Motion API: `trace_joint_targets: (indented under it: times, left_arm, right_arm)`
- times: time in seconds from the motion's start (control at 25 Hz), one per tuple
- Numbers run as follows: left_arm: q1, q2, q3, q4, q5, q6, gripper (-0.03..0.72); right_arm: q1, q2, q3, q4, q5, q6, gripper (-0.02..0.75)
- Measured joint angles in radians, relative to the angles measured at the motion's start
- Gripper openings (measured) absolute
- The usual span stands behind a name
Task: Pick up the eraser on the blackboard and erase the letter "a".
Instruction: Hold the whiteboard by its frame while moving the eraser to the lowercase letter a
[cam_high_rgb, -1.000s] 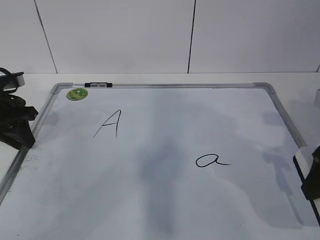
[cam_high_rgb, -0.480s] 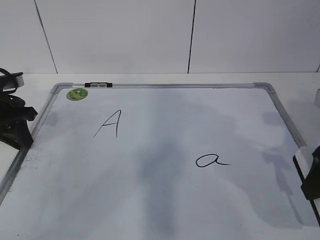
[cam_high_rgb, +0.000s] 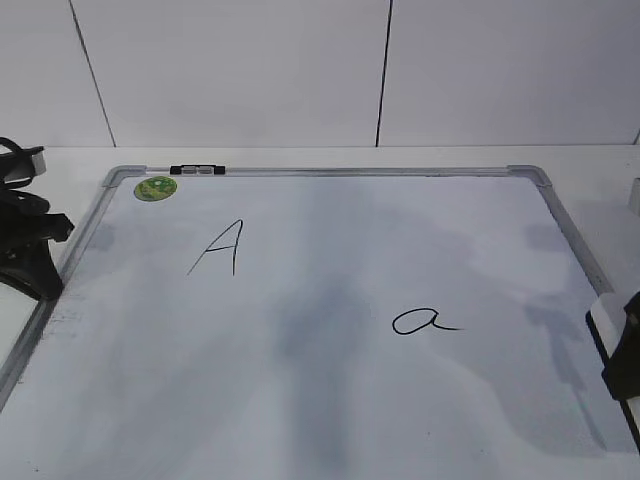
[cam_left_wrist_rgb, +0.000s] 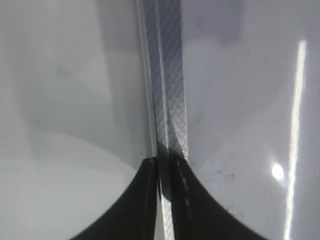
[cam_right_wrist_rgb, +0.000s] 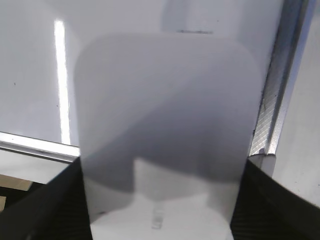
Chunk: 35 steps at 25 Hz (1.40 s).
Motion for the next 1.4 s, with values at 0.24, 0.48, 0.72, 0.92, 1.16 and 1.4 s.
trace_joint_targets:
  times: [0.24, 0.48, 0.72, 0.92, 1.16, 1.4]
  left_arm:
    - [0.0, 0.0, 0.0, -0.004, 0.002, -0.015, 0.03]
    - [0.0, 0.0, 0.0, -0.004, 0.004, -0.015, 0.03]
    - [0.0, 0.0, 0.0, -0.004, 0.004, -0.015, 0.031]
    - [0.0, 0.0, 0.0, -0.004, 0.004, -0.015, 0.031]
    - [0.0, 0.0, 0.0, -0.004, 0.005, -0.015, 0.031]
    - [0.0, 0.0, 0.0, -0.004, 0.005, -0.015, 0.031]
  right_arm:
    - [0.0, 0.0, 0.0, 0.0, 0.0, -0.005, 0.555]
    - [0.0, 0.0, -0.017, 0.0, 0.004, -0.014, 0.556]
    - [0.046, 0.045, -0.119, -0.007, 0.017, -0.012, 0.555]
    - [0.147, 0.141, -0.229, -0.052, 0.024, 0.031, 0.555]
    - [0.266, 0.3, -0.355, -0.098, 0.024, 0.065, 0.555]
    - [0.3, 0.468, -0.452, -0.103, 0.015, 0.067, 0.555]
